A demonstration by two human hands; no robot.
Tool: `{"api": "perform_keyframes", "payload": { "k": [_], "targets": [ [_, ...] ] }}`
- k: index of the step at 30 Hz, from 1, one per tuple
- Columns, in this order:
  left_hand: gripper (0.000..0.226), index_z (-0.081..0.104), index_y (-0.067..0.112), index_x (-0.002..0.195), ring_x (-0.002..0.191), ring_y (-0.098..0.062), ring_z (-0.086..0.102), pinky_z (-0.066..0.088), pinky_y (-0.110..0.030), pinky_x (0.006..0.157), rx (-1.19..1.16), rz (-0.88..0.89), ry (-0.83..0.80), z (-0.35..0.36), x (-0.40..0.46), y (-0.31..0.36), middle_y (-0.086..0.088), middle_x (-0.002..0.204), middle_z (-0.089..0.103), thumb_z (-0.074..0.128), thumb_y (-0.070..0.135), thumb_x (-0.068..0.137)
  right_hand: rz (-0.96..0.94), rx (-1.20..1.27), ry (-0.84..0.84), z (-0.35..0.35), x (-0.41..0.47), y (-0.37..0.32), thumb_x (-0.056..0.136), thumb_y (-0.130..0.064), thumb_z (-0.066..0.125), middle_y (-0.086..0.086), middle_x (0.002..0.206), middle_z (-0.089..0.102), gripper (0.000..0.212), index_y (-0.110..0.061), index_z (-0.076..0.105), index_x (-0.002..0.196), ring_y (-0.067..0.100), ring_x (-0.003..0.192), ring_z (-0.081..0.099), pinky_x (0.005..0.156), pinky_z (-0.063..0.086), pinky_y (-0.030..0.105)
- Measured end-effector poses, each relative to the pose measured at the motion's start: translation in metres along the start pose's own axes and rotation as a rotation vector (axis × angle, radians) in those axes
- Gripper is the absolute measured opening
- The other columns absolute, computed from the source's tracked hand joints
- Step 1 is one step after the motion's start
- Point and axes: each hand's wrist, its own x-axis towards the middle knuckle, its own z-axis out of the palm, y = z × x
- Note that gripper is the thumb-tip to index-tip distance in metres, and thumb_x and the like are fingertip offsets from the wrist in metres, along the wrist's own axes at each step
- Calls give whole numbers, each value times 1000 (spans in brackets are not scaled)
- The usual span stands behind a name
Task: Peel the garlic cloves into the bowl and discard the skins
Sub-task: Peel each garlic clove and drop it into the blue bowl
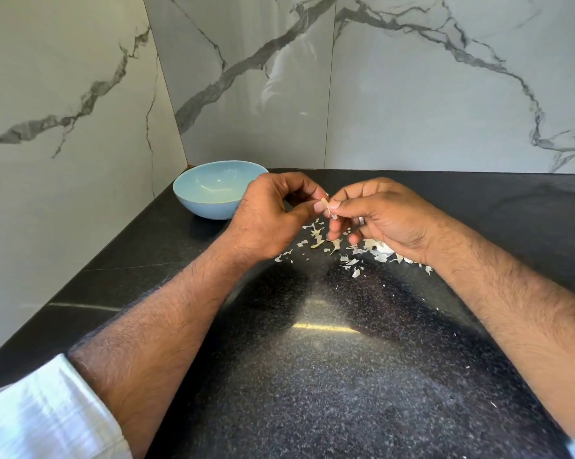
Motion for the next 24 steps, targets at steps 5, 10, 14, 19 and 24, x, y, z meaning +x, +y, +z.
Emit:
{"api": "perform_keyframes", "payload": {
  "k": [5,10,14,19,24],
  "targets": [
    [3,78,19,93,73,-8,69,58,-27,69,146,20,81,0,-1,3,8,79,75,77,20,96,-140,-264,125,6,0,-1,99,-15,71,7,87,80,10,-14,80,103,21,87,78,64,54,30],
    [6,78,20,89,73,-9,68,58,-34,69,272,78,133,3,-2,9,12,78,71,74,25,88,-174,-412,216,12,1,0,99,-17,71,-4,78,79,11,-23,80,98,30,80,76,68,62,46],
    [13,79,20,85,70,-8,68,58,-31,67,296,80,156,7,-4,15,12,74,71,72,31,83,-216,-518,275,16,-1,0,97,-17,69,-5,74,77,14,-25,80,95,26,63,71,59,59,44],
    [4,80,19,83,56,-7,63,53,-27,54,115,-58,162,7,-3,12,5,65,72,78,20,87,-271,-451,319,16,-1,0,93,-13,71,6,73,77,16,-23,83,91,44,77,72,69,60,60],
    [5,77,3,88,63,-25,67,58,-34,52,-295,-256,118,6,-3,9,-18,74,74,78,4,93,-231,-301,266,15,1,-2,93,-7,71,5,71,77,17,-20,82,88,38,81,74,67,57,40]
  ]
}}
